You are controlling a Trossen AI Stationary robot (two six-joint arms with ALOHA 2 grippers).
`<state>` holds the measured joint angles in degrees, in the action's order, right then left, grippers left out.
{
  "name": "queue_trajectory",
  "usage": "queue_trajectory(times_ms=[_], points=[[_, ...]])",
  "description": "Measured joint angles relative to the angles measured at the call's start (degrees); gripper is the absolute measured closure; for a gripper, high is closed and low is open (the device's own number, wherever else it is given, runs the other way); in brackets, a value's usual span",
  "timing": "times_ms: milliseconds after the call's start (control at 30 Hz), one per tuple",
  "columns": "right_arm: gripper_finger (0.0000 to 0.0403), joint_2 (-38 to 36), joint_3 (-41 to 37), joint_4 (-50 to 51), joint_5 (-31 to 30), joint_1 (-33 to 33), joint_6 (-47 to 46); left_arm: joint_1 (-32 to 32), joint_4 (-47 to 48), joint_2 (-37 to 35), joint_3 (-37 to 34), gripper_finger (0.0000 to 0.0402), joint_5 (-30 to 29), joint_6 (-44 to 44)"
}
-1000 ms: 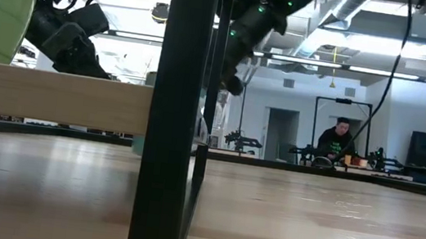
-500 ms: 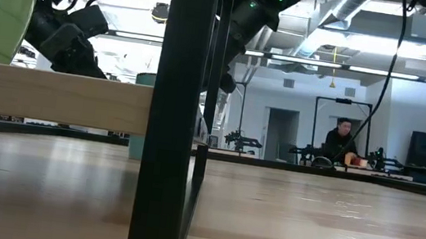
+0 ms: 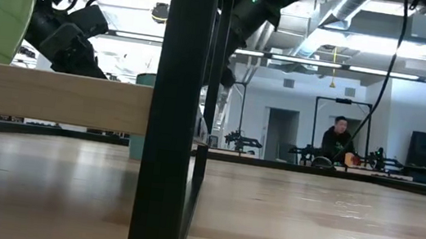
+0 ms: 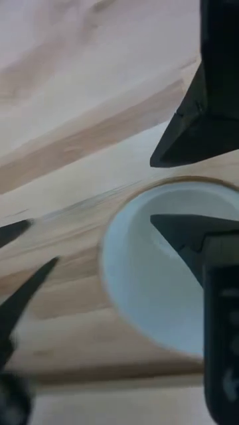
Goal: Stack small to large cups/mugs on shelf
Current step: Put the white mug on the shelf
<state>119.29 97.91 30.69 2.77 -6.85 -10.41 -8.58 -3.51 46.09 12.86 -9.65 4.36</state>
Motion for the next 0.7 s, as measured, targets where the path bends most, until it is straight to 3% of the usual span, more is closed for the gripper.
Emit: queue_trajectory(times_ms=[233,500,700], points=[[0.0257,-2.7,0.2,-3.5,0.2,0.1,1.8,0.0,0.0,0.0,0.0,0.0256,0.0,0.5],[0.0262,-11.3,0.1,-3.4,-0.1,0.1,7.1,0.0,0.0,0.0,0.0,0.0256,0.3,1.1],[0.0263,-20.5,0.0,-0.9,-6.1,-0.3,12.6,0.0,-0.4,0.0,0.0,0.0256,0.5,2.3]])
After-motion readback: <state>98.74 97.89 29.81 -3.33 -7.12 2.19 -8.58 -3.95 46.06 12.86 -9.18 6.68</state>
